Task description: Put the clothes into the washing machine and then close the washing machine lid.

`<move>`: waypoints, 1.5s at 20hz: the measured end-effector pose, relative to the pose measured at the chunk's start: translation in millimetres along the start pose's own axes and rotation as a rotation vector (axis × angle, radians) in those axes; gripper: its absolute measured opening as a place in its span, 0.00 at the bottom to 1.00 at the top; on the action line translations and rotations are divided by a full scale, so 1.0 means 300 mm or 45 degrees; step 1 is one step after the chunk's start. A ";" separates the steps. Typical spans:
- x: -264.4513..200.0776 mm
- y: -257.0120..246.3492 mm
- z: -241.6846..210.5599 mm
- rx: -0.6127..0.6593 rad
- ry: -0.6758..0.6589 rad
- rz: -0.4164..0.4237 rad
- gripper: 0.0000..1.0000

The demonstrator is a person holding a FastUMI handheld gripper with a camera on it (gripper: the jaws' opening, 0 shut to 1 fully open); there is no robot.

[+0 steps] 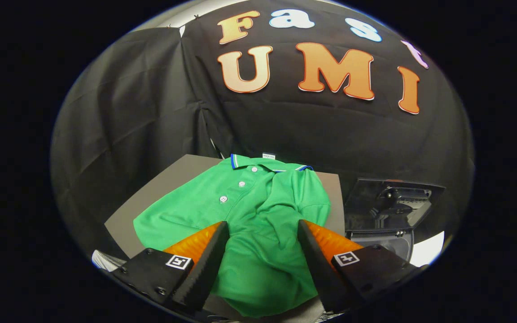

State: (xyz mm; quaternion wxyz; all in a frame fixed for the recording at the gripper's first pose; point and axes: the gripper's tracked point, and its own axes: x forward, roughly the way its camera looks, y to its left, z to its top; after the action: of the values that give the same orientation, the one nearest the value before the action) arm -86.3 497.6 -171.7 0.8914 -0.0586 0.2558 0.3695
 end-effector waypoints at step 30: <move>-0.051 -0.009 0.032 0.031 0.085 0.197 0.09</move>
State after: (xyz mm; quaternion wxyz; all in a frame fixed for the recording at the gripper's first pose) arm -89.6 489.0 -156.0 0.8518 -0.0403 0.2936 0.4319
